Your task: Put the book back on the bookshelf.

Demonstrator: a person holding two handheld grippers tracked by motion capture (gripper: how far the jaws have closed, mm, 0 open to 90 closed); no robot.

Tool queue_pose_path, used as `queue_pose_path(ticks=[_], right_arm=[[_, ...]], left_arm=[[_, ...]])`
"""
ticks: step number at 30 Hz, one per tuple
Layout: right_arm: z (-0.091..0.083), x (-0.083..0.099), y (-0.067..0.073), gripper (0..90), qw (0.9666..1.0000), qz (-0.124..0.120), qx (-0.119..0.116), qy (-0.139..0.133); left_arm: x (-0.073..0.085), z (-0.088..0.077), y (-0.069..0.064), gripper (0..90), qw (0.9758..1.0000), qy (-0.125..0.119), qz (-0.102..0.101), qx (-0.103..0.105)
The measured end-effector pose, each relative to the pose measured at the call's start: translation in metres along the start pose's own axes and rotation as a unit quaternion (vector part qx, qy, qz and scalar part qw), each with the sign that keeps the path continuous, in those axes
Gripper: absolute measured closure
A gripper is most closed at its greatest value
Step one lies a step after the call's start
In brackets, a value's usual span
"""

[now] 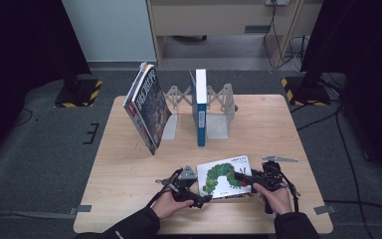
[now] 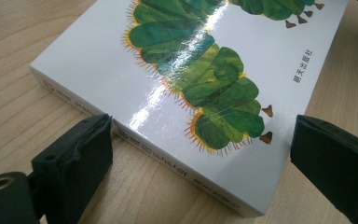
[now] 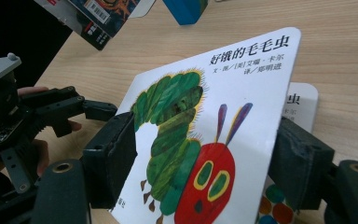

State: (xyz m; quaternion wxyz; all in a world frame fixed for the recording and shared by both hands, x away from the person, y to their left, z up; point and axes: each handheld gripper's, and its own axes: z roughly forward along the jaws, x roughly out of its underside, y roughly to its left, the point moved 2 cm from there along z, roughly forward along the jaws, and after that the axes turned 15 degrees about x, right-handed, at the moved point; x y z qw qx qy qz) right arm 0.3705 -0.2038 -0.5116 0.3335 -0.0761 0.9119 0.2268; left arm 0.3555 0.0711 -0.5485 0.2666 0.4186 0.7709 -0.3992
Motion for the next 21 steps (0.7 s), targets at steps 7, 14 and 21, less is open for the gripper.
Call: queue_pose_path(ticks=[7,14,21], right_arm=[[0.012,-0.004,0.000,30.3,0.9997,-0.023,-0.003,0.008],[0.016,-0.005,-0.002,36.6,0.9989,-0.040,0.000,0.022],[0.021,-0.005,0.005,47.7,0.9974,-0.053,-0.018,0.044]], left_arm=[[0.000,0.000,0.000,4.9,1.0000,-0.001,-0.001,0.001],[0.000,0.000,0.000,4.3,1.0000,0.002,0.002,0.001],[0.000,0.001,-0.001,3.2,1.0000,0.007,0.006,-0.002]])
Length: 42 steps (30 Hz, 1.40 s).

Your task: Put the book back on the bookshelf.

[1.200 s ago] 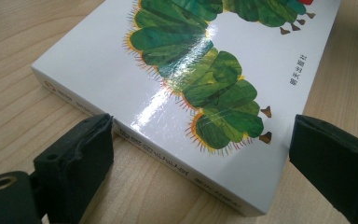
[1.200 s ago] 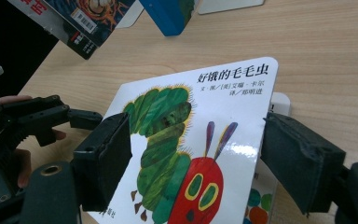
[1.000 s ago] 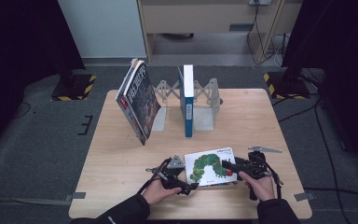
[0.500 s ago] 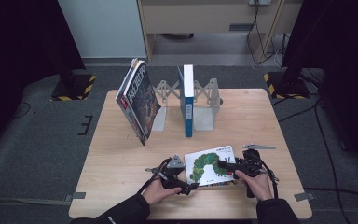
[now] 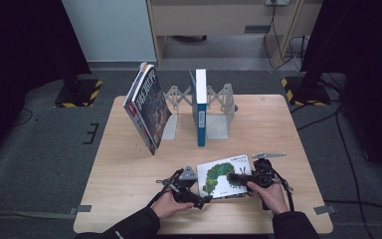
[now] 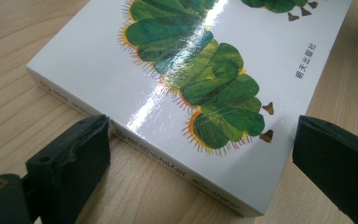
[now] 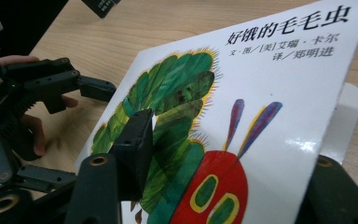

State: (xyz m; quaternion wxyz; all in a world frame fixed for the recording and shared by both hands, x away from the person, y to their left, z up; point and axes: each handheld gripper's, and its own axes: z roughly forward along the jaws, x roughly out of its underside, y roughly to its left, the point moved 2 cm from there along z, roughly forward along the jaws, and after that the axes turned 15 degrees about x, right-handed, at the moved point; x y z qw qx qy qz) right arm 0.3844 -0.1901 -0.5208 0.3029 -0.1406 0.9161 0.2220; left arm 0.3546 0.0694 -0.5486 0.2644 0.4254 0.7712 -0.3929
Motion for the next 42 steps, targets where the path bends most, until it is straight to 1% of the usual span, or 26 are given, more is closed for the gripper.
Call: queue_pose_path(ticks=[2,3,5,7,10,14,17,21,23,29,33,36,38,40,42], right_arm=[[-0.001,0.000,-0.002,49.2,1.0000,0.006,0.002,0.000],[-0.002,0.000,-0.003,49.7,1.0000,0.007,0.006,0.000],[-0.002,0.000,-0.004,50.5,0.9999,0.014,0.003,0.003],[-0.002,0.000,-0.004,51.3,0.9999,0.014,0.004,0.004],[-0.004,-0.001,-0.004,54.8,0.9999,0.016,-0.001,0.003],[-0.006,-0.003,-0.004,60.0,0.9998,0.019,-0.010,-0.001],[-0.009,-0.004,-0.004,64.7,0.9996,0.020,-0.019,-0.007],[-0.014,-0.007,-0.004,72.1,0.9986,0.030,-0.041,-0.016],[-0.016,-0.008,-0.004,75.2,0.9978,0.036,-0.052,-0.021],[-0.020,-0.010,-0.002,79.6,0.9964,0.042,-0.068,-0.028],[-0.024,-0.011,-0.001,81.1,0.9958,0.038,-0.075,-0.036],[-0.027,-0.013,0.000,81.9,0.9952,0.030,-0.082,-0.045],[-0.030,-0.014,0.003,82.6,0.9943,0.018,-0.090,-0.055],[-0.032,-0.015,0.005,83.0,0.9932,0.005,-0.094,-0.068],[-0.035,-0.016,0.007,83.6,0.9920,-0.003,-0.100,-0.077]], left_arm=[[0.000,0.000,0.000,3.3,1.0000,0.000,0.000,0.001],[0.000,0.000,0.000,3.5,1.0000,-0.001,-0.001,0.002],[0.000,-0.001,0.001,3.8,1.0000,-0.003,-0.004,0.003],[0.000,-0.001,0.001,4.2,0.9999,-0.007,-0.007,0.005],[0.000,-0.002,0.002,4.8,0.9999,-0.009,-0.009,0.007],[0.000,-0.002,0.002,5.5,0.9997,-0.013,-0.021,0.009],[-0.001,-0.004,0.002,7.5,0.9992,-0.018,-0.033,0.013],[-0.003,-0.008,0.002,13.6,0.9988,-0.031,-0.036,0.012],[-0.003,-0.008,0.003,13.6,0.9984,-0.035,-0.042,0.017],[-0.004,-0.009,0.003,13.7,0.9972,-0.044,-0.054,0.025],[-0.005,-0.011,0.005,13.8,0.9962,-0.051,-0.065,0.028],[-0.005,-0.011,0.006,13.9,0.9951,-0.059,-0.072,0.032],[-0.005,-0.011,0.007,13.8,0.9946,-0.061,-0.076,0.034],[-0.005,-0.011,0.009,12.9,0.9946,-0.060,-0.078,0.034],[-0.005,-0.010,0.011,12.9,0.9942,-0.059,-0.083,0.034]])
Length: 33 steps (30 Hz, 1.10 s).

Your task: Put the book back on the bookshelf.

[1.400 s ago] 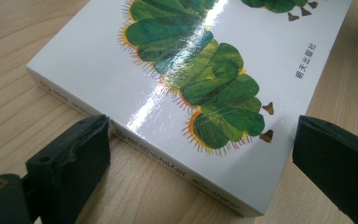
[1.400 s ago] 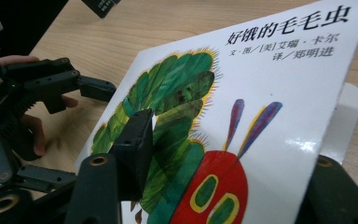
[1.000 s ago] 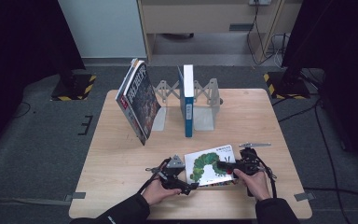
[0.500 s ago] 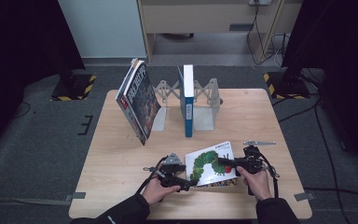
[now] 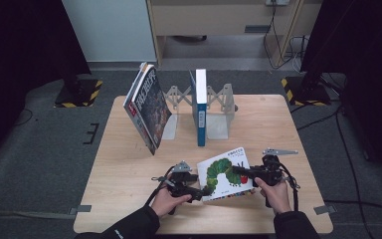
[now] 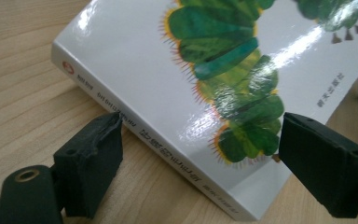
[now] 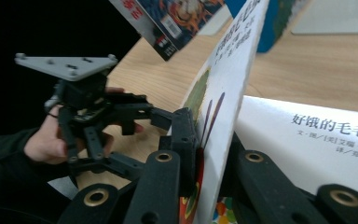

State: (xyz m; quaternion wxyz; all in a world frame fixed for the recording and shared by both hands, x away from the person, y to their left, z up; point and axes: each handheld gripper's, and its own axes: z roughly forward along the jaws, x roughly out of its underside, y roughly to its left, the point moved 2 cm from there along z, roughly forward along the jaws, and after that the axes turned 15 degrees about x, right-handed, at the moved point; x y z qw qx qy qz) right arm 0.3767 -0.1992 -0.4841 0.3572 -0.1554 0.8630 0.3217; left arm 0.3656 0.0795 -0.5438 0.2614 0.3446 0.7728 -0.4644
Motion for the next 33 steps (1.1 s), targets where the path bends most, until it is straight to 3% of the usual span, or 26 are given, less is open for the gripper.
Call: queue_pose_path(ticks=[3,7,11,14,16,20,26,33], right_arm=[[-0.003,-0.001,0.002,84.2,0.9999,-0.007,-0.009,-0.012],[-0.004,-0.002,0.007,85.1,0.9992,-0.026,-0.017,-0.024],[-0.004,-0.002,0.006,85.1,0.9993,-0.023,-0.017,-0.023],[-0.002,-0.001,0.003,84.2,0.9996,-0.017,-0.008,-0.020],[0.000,0.000,0.002,81.1,0.9996,-0.016,0.011,-0.019],[0.005,0.003,0.003,72.4,0.9974,-0.041,0.059,0.000],[0.012,0.007,0.001,59.6,0.9934,-0.055,0.100,0.011],[0.021,0.013,-0.001,42.1,0.9843,-0.082,0.154,0.028]], left_arm=[[0.001,0.002,0.002,12.9,1.0000,0.001,0.002,0.006],[0.001,0.006,0.002,10.5,0.9995,-0.003,0.006,0.029],[0.003,0.009,0.003,9.3,0.9993,0.001,0.011,0.037],[0.002,0.008,0.003,11.4,0.9993,-0.004,0.002,0.037],[0.002,0.007,0.004,12.1,0.9993,-0.006,0.000,0.038],[0.003,0.007,0.004,12.7,0.9992,-0.007,-0.002,0.039],[0.003,0.007,0.004,12.8,0.9993,-0.008,0.000,0.038],[0.003,0.007,0.004,13.7,0.9994,-0.008,0.001,0.035]])
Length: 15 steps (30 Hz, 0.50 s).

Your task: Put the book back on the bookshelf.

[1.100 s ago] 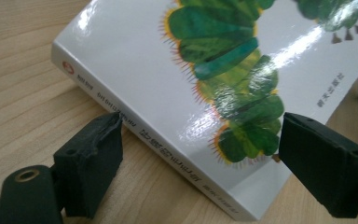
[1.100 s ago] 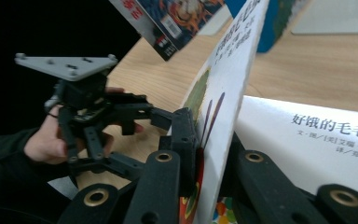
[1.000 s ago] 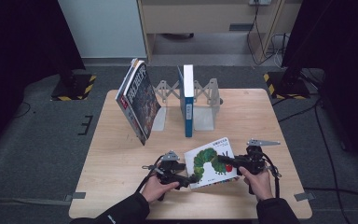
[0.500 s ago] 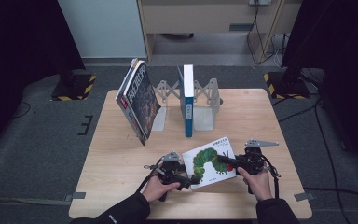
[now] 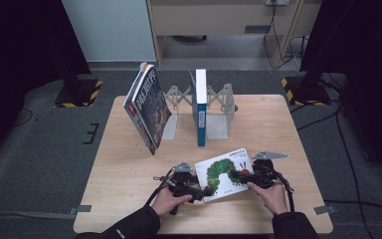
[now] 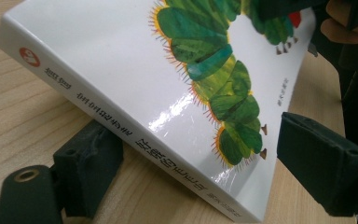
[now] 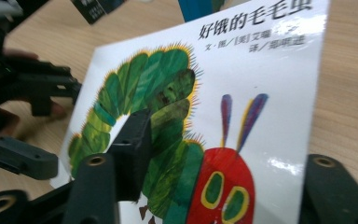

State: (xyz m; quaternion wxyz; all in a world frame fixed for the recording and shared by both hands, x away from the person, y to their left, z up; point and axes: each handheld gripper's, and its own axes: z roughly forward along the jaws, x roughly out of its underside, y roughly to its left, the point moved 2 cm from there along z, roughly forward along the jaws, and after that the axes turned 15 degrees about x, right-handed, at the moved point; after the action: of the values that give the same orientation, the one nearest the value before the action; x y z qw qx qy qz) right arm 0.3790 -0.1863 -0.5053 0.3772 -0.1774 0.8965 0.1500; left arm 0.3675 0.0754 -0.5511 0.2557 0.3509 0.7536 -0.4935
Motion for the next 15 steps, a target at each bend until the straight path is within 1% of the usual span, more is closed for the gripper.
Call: queue_pose_path(ticks=[2,5,7,13,14,15], right_arm=[[0.0031,0.0017,0.0013,39.0,0.9999,-0.008,0.008,0.005],[0.0065,0.0037,0.0013,35.1,0.9998,-0.011,0.008,0.012],[0.0099,0.0063,0.0020,32.2,0.9996,-0.014,0.009,0.022],[0.0112,0.0075,0.0045,31.8,0.9997,-0.014,-0.002,0.018],[0.0114,0.0075,0.0055,31.7,0.9998,-0.011,-0.004,0.018],[0.0116,0.0076,0.0055,31.6,0.9997,-0.016,-0.006,0.018]], left_arm=[[0.0000,-0.0001,0.0000,13.9,1.0000,0.000,0.000,0.000],[0.0000,-0.0001,0.0001,13.9,1.0000,-0.001,-0.001,0.001],[0.0001,-0.0002,0.0002,13.9,1.0000,-0.002,-0.003,0.001],[0.0003,-0.0010,0.0013,13.9,0.9999,-0.007,-0.006,0.005],[0.0003,-0.0010,0.0013,13.9,0.9999,-0.007,-0.006,0.005],[0.0004,-0.0011,0.0012,13.8,0.9999,-0.007,-0.008,0.005]])
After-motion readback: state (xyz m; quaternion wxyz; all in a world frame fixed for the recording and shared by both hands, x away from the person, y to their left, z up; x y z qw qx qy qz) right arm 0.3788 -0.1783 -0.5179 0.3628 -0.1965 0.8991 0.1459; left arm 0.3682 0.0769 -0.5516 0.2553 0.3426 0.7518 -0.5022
